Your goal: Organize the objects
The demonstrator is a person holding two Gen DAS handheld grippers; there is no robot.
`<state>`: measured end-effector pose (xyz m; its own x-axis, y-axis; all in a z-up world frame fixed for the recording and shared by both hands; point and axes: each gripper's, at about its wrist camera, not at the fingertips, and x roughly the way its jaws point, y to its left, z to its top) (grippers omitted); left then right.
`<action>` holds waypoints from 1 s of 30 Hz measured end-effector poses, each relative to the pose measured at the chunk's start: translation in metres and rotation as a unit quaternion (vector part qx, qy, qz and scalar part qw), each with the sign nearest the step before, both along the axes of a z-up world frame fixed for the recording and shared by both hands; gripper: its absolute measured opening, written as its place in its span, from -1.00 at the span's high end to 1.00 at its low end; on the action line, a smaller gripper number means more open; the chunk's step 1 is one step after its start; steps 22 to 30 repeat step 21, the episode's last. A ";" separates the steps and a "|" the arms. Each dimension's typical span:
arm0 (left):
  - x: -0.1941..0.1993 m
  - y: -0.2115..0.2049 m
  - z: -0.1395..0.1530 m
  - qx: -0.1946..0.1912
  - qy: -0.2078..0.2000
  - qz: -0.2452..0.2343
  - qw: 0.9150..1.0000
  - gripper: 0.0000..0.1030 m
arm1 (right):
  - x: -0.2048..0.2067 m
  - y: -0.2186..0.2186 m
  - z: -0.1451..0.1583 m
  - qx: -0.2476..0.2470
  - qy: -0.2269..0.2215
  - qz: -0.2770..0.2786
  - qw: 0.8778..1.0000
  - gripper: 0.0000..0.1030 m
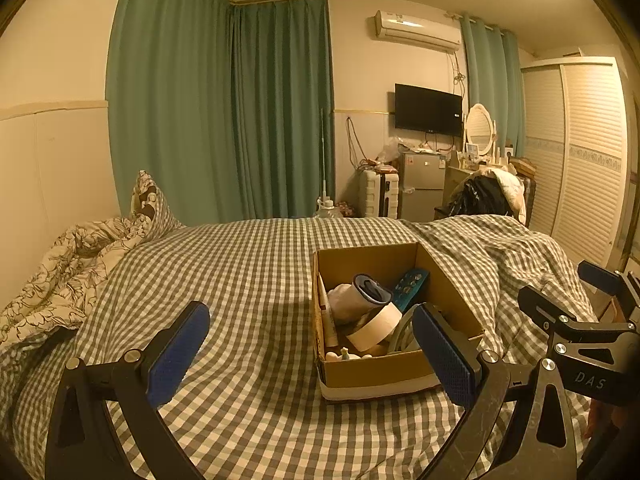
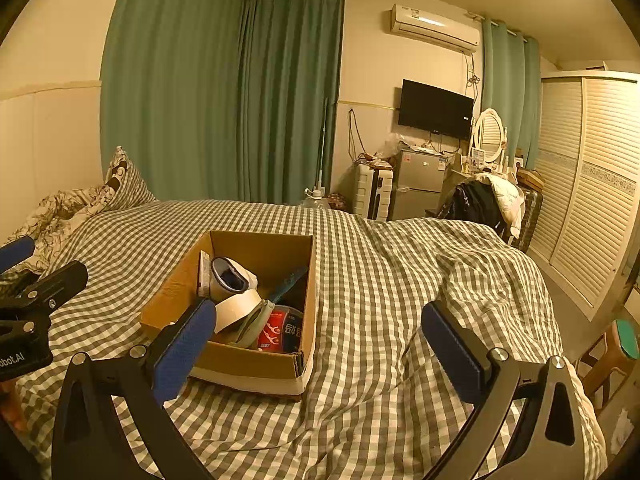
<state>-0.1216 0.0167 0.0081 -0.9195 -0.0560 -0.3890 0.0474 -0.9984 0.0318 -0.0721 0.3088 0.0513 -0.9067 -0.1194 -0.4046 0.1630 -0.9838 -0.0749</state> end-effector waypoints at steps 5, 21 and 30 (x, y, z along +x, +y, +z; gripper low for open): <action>0.000 0.000 -0.001 -0.001 -0.002 0.001 1.000 -1.00 | 0.000 0.000 0.000 0.000 -0.001 0.000 1.000 -0.99; 0.001 -0.001 -0.003 0.001 -0.002 0.000 1.000 -1.00 | -0.001 0.001 -0.003 0.000 -0.005 0.001 1.000 -0.99; 0.001 -0.001 -0.003 0.001 -0.002 0.000 1.000 -1.00 | -0.001 0.001 -0.003 0.000 -0.005 0.001 1.000 -0.99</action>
